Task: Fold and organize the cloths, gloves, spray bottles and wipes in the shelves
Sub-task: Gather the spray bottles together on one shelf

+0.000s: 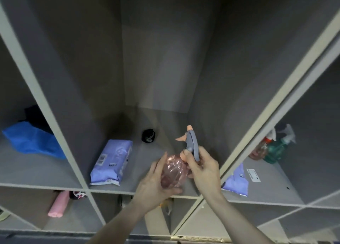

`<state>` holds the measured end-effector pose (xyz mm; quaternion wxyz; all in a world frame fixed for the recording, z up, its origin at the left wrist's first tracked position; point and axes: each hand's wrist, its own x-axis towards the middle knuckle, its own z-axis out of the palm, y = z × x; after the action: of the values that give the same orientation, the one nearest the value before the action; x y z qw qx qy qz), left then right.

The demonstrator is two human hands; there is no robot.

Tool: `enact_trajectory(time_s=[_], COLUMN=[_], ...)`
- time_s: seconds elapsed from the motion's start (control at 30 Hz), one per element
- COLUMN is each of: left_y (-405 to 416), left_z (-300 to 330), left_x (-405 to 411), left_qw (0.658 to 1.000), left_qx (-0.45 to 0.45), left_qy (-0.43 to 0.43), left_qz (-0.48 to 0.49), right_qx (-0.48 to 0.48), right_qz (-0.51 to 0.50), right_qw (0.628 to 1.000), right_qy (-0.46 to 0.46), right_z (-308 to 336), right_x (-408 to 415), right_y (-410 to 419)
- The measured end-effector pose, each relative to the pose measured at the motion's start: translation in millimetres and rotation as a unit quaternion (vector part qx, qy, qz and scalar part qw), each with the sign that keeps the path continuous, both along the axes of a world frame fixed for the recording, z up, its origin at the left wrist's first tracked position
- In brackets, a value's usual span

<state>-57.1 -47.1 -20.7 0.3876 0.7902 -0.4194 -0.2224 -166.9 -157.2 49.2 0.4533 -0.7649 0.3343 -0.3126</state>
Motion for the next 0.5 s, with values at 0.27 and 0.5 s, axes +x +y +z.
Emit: enact_trajectory(time_s=[0.27,0.5], left_y=[3.2,-29.7], left_z=[4.4,18.6], left_x=[-81.0,-159.3], left_qw=[0.991,0.981], left_qx=[-0.089,-0.133], left_qy=[-0.021,0.068], left_qz=[-0.094,-0.122], right_qx=[0.033,0.114], right_qz=[-0.033,-0.037], right_qw=[0.998,0.992], right_qy=[-0.051,-0.028], right_z=[10.9,32.5], right_x=[-103.2,-176.8], right_y=[34.7,13.6])
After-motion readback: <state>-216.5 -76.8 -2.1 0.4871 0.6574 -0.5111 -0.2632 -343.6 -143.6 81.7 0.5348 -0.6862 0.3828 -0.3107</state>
